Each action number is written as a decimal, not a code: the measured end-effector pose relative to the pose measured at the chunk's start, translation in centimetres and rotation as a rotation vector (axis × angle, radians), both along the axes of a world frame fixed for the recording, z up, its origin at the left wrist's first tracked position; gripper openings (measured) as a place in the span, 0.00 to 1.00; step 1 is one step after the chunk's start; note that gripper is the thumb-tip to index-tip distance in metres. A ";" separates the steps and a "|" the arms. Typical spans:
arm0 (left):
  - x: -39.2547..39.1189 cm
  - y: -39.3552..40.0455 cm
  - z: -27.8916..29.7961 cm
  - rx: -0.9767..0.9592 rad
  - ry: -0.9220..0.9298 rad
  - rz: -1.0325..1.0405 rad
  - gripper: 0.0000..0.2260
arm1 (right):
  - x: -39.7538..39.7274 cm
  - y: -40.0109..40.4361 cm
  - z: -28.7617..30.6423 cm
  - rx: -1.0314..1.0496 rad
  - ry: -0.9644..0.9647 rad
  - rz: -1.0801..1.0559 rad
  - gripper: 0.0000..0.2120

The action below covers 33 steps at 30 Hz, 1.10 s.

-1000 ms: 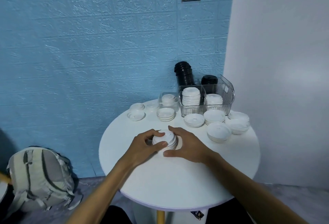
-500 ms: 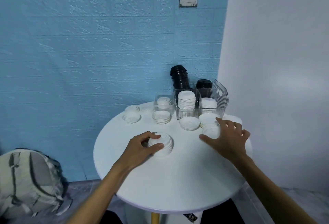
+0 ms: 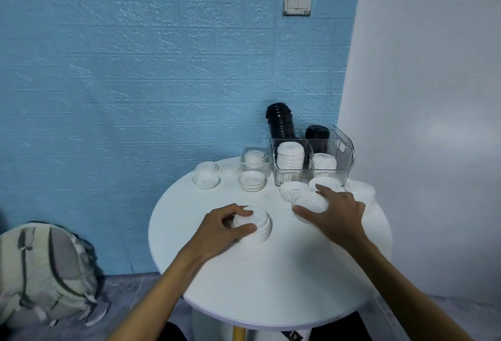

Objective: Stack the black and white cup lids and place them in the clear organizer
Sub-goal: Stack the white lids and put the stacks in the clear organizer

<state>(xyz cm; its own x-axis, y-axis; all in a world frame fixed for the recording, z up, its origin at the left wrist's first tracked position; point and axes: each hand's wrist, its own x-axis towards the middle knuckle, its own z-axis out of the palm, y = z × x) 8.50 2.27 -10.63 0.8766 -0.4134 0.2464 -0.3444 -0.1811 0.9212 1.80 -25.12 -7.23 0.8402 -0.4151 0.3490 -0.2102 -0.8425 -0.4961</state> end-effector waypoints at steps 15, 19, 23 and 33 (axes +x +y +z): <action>-0.5 0.0 0.4 -0.007 0.013 0.005 0.19 | 0.6 0.8 0.3 0.261 -0.041 0.125 0.46; -0.4 0.0 0.4 0.008 0.014 0.016 0.19 | 0.8 0.9 1.1 0.387 -0.126 0.119 0.42; -0.4 0.1 0.5 0.019 0.007 0.019 0.16 | 1.3 2.0 1.9 0.518 -0.101 0.231 0.37; -0.2 0.3 0.6 0.023 0.033 0.001 0.31 | 2.4 8.5 2.1 0.728 -0.238 0.448 0.25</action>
<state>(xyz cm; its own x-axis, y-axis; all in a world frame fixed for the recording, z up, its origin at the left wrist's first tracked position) 8.29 2.62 -10.05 0.8843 -0.4181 0.2079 -0.3140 -0.2029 0.9275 4.17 -16.59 -5.09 0.9158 -0.2517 0.3131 0.2411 -0.2792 -0.9295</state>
